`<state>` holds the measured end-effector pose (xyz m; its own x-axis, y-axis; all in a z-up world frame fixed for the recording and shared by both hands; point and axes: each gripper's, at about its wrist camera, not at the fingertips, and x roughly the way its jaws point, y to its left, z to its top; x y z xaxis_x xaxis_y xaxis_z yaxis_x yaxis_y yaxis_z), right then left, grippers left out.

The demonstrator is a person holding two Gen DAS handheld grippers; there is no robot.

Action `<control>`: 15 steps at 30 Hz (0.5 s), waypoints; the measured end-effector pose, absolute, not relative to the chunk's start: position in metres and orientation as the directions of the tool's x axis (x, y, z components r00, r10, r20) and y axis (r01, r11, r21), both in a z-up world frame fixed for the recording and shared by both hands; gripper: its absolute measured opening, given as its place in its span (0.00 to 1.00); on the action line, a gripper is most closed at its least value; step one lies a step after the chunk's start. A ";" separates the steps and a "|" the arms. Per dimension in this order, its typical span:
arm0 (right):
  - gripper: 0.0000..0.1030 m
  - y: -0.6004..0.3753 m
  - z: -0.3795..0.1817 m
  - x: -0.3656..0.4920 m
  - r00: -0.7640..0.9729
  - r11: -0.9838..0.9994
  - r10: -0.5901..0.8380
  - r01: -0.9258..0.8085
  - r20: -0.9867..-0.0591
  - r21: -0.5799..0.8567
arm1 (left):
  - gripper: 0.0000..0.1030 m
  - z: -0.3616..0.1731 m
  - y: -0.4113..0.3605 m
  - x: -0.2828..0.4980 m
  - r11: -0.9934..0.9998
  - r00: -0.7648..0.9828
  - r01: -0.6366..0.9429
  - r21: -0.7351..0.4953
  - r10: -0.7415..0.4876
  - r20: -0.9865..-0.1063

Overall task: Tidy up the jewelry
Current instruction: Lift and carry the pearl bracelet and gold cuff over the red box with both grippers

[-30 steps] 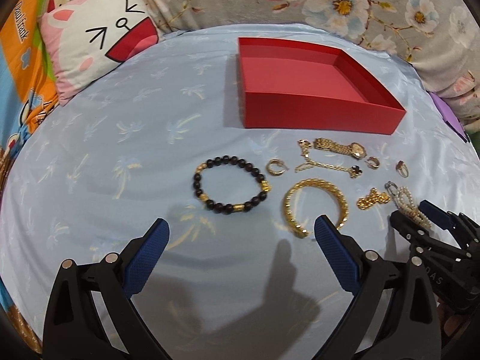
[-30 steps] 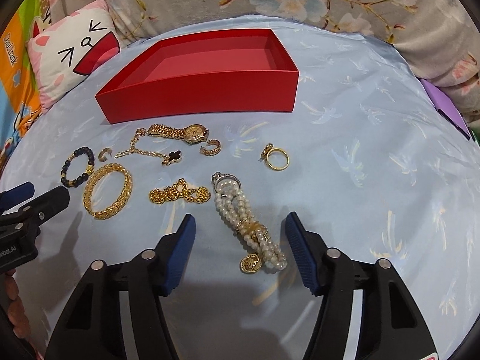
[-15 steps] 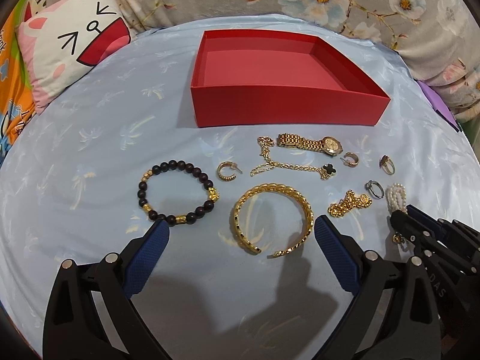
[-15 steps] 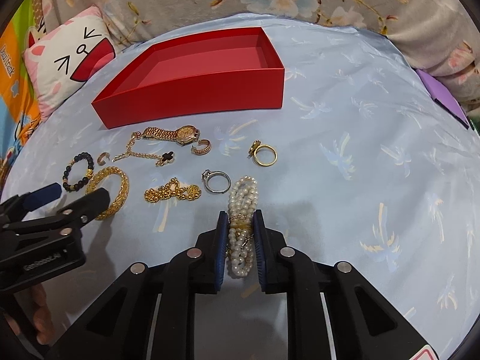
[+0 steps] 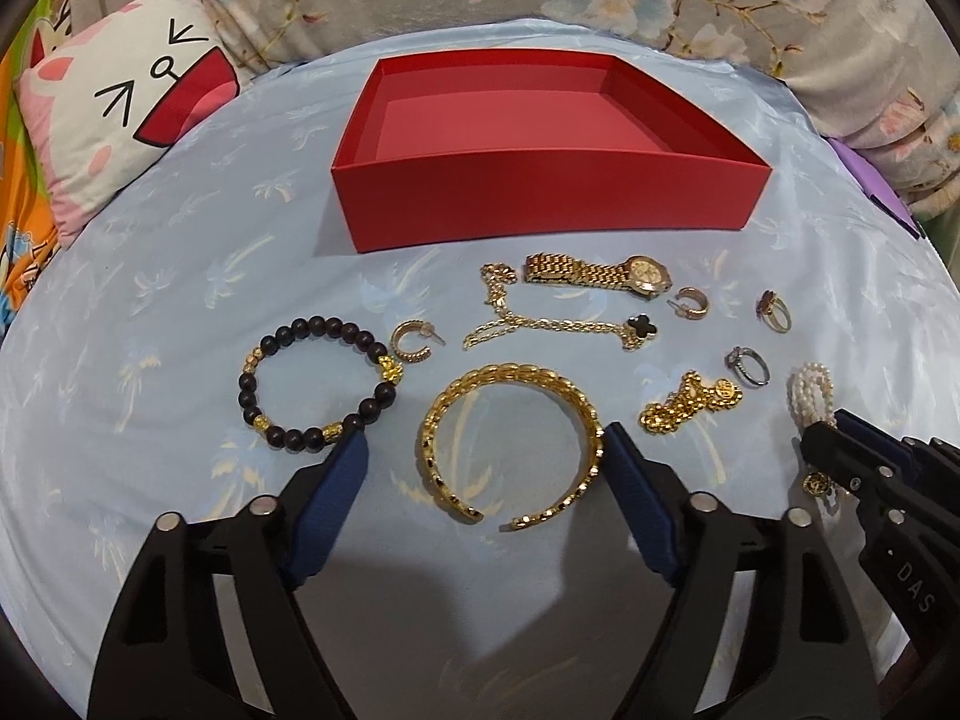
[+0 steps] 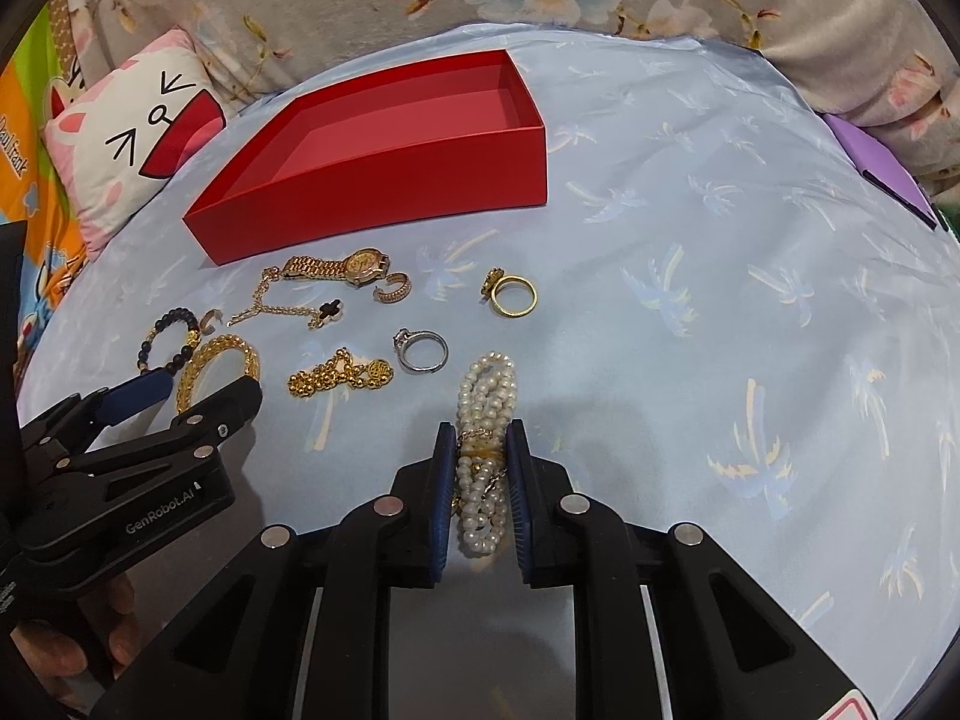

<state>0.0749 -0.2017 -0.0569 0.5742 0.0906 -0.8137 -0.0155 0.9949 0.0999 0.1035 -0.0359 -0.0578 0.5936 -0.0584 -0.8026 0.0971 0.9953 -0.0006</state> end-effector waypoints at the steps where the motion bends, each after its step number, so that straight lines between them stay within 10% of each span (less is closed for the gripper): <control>1: 0.15 -0.202 -0.057 0.075 0.574 0.995 0.091 -0.016 -0.814 0.100 | 0.65 -0.057 -0.038 0.103 0.994 0.594 0.110 0.003 -0.064 -0.802; 15: 0.15 -0.199 -0.042 0.063 0.593 0.992 0.114 -0.031 -0.797 0.120 | 0.55 -0.044 -0.031 0.087 0.986 0.582 0.144 -0.084 -0.153 -0.799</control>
